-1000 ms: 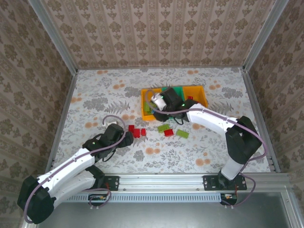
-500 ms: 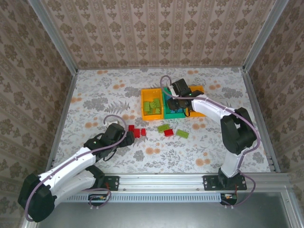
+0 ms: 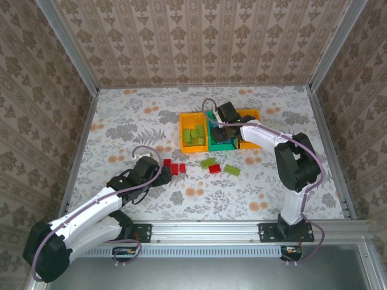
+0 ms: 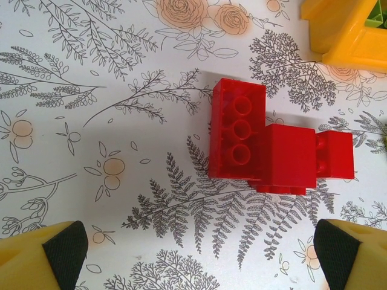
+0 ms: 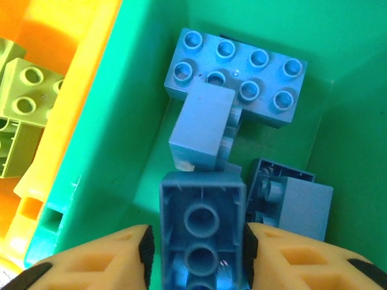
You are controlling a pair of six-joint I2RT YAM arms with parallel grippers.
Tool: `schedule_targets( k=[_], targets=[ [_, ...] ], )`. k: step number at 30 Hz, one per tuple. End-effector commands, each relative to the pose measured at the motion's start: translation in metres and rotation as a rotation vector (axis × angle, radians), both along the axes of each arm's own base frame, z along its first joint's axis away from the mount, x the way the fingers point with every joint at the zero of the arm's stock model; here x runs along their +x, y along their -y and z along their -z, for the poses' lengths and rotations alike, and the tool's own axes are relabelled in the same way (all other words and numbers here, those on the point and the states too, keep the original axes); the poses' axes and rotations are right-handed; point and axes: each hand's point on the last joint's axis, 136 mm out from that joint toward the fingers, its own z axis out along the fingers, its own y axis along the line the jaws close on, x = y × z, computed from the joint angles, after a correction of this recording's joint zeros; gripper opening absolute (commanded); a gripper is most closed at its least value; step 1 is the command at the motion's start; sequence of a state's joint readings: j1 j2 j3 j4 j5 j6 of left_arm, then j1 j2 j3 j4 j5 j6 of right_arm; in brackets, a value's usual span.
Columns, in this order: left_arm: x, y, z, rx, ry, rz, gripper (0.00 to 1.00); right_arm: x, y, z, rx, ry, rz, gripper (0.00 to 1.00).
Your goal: Sort the legos into containers by color
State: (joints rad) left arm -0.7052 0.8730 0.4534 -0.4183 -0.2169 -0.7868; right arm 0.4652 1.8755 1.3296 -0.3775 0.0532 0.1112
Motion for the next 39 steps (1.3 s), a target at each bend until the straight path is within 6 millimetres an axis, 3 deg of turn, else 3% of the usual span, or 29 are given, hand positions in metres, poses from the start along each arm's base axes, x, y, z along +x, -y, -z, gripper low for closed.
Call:
schedule_targets(
  k=[1, 6, 11, 14, 20, 23, 30, 33, 37, 39],
  targets=[
    [0.000, -0.001, 0.005, -0.008, -0.016, -0.016, 1.00, 0.007, 0.000, -0.008, -0.007, 0.019, 0.023, 0.56],
    [-0.001, -0.001, 0.007, -0.007, -0.023, -0.016, 1.00, -0.004, 0.004, -0.025, 0.040, 0.059, 0.047, 0.74],
    [0.000, 0.001, 0.009, -0.015, -0.024, -0.014, 1.00, -0.032, 0.011, -0.050, 0.085, 0.095, 0.051, 0.79],
    [0.001, 0.003, 0.011, -0.019, -0.030, -0.011, 1.00, -0.057, 0.019, -0.054, 0.086, 0.070, 0.056, 0.80],
    [0.003, 0.007, 0.012, -0.018, -0.032, 0.003, 1.00, -0.119, 0.041, -0.019, 0.032, -0.041, -0.009, 0.81],
    [0.004, 0.008, 0.010, -0.017, -0.026, 0.006, 1.00, -0.145, 0.046, -0.012, 0.037, -0.076, -0.067, 0.81],
    [0.006, 0.013, 0.008, -0.029, -0.027, 0.020, 1.00, -0.150, 0.044, -0.017, -0.012, -0.070, -0.129, 0.80],
    [0.006, 0.014, 0.009, -0.029, -0.029, 0.023, 1.00, -0.159, 0.045, 0.001, -0.121, -0.117, -0.233, 0.82],
    [0.007, 0.016, 0.009, -0.033, -0.020, 0.032, 1.00, -0.167, 0.055, 0.043, -0.275, -0.211, -0.349, 0.80],
    [0.009, 0.016, 0.009, -0.025, -0.018, 0.037, 1.00, -0.167, 0.059, 0.053, -0.319, -0.245, -0.357, 0.79]
  ],
)
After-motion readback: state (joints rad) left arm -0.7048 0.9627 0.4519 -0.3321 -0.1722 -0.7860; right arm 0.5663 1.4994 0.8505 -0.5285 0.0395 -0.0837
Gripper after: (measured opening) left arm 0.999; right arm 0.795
